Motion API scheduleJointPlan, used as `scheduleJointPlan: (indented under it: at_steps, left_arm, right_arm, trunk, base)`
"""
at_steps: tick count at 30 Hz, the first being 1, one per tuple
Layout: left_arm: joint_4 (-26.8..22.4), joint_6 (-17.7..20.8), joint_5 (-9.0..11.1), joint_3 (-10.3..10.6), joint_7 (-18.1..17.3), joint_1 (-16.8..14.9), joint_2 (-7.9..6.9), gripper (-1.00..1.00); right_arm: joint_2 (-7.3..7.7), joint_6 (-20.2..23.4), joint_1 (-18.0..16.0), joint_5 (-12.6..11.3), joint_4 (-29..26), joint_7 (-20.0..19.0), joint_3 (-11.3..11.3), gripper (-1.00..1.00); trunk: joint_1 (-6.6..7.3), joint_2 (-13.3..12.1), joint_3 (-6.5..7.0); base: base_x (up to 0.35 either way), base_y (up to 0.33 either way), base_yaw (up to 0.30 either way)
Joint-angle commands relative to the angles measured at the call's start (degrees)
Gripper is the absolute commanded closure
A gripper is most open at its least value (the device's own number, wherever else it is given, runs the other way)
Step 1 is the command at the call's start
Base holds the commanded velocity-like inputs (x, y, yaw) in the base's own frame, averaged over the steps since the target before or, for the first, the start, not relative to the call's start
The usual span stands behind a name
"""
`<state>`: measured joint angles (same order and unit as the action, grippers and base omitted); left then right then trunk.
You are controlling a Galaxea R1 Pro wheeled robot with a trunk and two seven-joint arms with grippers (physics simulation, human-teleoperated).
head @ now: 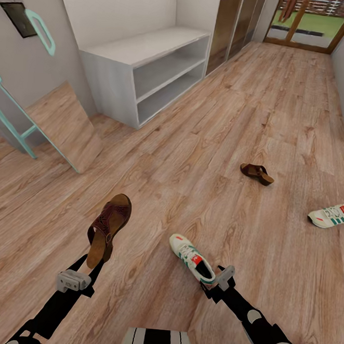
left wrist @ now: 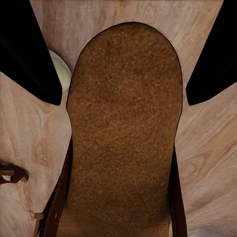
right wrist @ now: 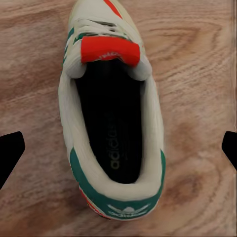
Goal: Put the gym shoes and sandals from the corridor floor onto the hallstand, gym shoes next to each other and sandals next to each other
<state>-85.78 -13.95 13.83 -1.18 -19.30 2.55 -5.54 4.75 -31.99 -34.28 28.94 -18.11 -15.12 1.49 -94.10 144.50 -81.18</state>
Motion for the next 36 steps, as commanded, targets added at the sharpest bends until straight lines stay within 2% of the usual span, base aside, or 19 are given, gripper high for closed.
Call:
scheduleJointPlan:
  at_steps: [1,36]
  left_arm:
    - [0.0,0.0,0.0,0.0,0.0,0.0,0.00,1.00]
    - [0.0,-0.1,0.0,-0.1,-0.1,0.0,0.00,1.00]
  right_arm:
    - [0.00,0.0,0.0,0.0,0.0,0.0,0.0,-1.00]
    - [-0.15,0.0,0.1,0.1,0.1,0.0,0.0,-1.00]
  trunk:
    - [0.00,0.0,0.00]
    - [0.00,0.0,0.00]
  base:
    - [0.132,-0.169,0.000]
    - [0.017,-0.022,0.000]
